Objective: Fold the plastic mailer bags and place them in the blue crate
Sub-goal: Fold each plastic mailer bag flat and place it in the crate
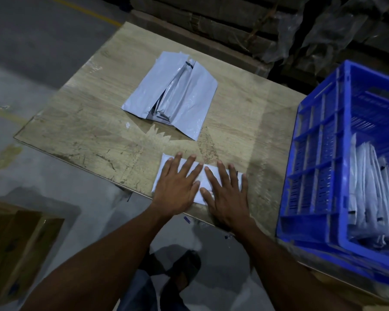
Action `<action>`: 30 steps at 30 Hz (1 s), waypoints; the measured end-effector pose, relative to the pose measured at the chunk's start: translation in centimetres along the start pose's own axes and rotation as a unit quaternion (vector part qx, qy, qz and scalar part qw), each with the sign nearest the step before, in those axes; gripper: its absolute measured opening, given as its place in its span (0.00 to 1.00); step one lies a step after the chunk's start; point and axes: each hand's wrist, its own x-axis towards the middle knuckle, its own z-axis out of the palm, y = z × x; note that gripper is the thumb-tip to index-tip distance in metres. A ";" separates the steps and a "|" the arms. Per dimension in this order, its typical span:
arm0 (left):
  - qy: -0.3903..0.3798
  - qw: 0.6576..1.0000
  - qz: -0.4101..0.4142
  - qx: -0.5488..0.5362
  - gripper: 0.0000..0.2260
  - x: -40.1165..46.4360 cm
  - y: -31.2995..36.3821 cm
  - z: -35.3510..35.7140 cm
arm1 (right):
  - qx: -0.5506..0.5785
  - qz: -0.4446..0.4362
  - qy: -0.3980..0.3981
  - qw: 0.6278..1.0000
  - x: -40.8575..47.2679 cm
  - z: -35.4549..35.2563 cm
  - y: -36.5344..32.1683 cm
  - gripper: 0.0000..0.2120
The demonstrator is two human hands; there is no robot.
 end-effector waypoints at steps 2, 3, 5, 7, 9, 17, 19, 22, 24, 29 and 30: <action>-0.007 1.000 -0.027 -0.003 0.27 -0.6 -0.9 -0.1 | 0.017 0.012 -0.002 1.000 -0.3 -0.2 0.3 0.32; -0.007 0.999 -0.040 -0.006 0.28 -0.9 -1.4 -0.1 | 0.018 0.015 0.003 1.000 -0.4 -0.2 0.5 0.33; -0.011 0.998 -0.061 -0.012 0.30 -1.2 -1.9 -0.1 | 0.016 0.018 0.015 1.000 -0.7 -0.3 0.5 0.33; -0.007 0.998 -0.065 -0.016 0.31 -1.3 -2.0 0.0 | 0.014 0.018 0.023 0.999 -0.7 -0.4 0.4 0.34; -0.007 0.998 -0.063 -0.015 0.31 -1.2 -1.9 -0.1 | 0.012 0.016 0.022 1.000 -0.6 -0.2 0.4 0.34; -0.017 0.999 -0.041 -0.004 0.33 -0.5 -2.4 0.2 | -0.002 -0.074 0.023 0.997 -1.4 -1.5 -0.1 0.31; -0.025 0.999 -0.033 -0.007 0.33 0.0 -2.8 0.2 | -0.029 -0.118 0.033 0.992 -1.4 -1.6 -0.7 0.25; -0.030 0.999 -0.018 -0.017 0.34 0.3 -3.3 0.2 | -0.029 -0.121 0.045 0.991 -1.4 -1.5 -1.6 0.19; -0.017 0.999 -0.010 -0.026 0.37 0.4 -3.3 0.0 | -0.037 -0.124 0.060 0.990 -1.2 -1.6 -1.9 0.17; 0.008 0.996 0.077 -0.050 0.44 -1.4 -4.8 -0.7 | -0.042 -0.135 0.097 0.985 -1.0 -1.9 -2.6 0.11; 0.007 0.995 0.092 -0.036 0.42 -1.7 -5.3 -0.6 | -0.031 -0.134 0.106 0.985 -0.8 -2.0 -2.6 0.12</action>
